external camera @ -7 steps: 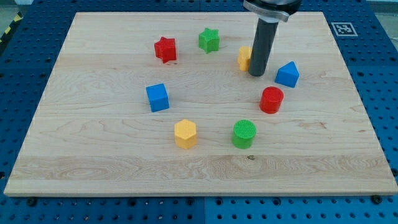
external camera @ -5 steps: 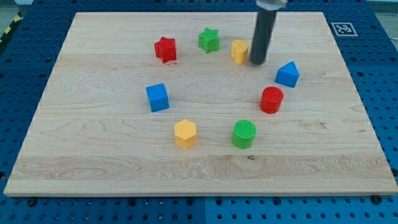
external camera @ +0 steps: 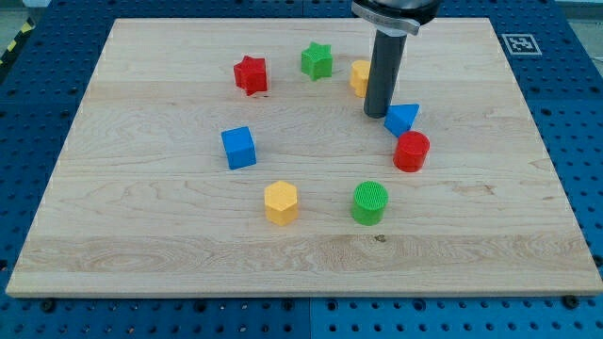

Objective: Slide the blue triangle to the center

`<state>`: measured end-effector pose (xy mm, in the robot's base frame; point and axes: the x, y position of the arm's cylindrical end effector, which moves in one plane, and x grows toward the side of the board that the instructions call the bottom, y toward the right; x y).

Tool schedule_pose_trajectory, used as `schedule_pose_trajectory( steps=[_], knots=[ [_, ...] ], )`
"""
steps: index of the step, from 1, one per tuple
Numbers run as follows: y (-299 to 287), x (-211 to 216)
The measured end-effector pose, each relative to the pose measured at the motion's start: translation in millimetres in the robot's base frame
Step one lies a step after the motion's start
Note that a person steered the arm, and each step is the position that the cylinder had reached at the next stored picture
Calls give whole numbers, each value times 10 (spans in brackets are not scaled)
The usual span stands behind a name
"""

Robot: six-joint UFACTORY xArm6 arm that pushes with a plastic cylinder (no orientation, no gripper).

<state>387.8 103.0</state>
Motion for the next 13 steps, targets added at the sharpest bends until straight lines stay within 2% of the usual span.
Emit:
schedule_pose_trajectory(
  steps=[1, 2, 3, 5, 7, 8, 11, 13],
  knots=[
    [771, -108],
    [1358, 92],
    [1087, 292],
    [67, 291],
    [-294, 258],
    [-393, 70],
    [-725, -104],
    [-1146, -138]
  ],
)
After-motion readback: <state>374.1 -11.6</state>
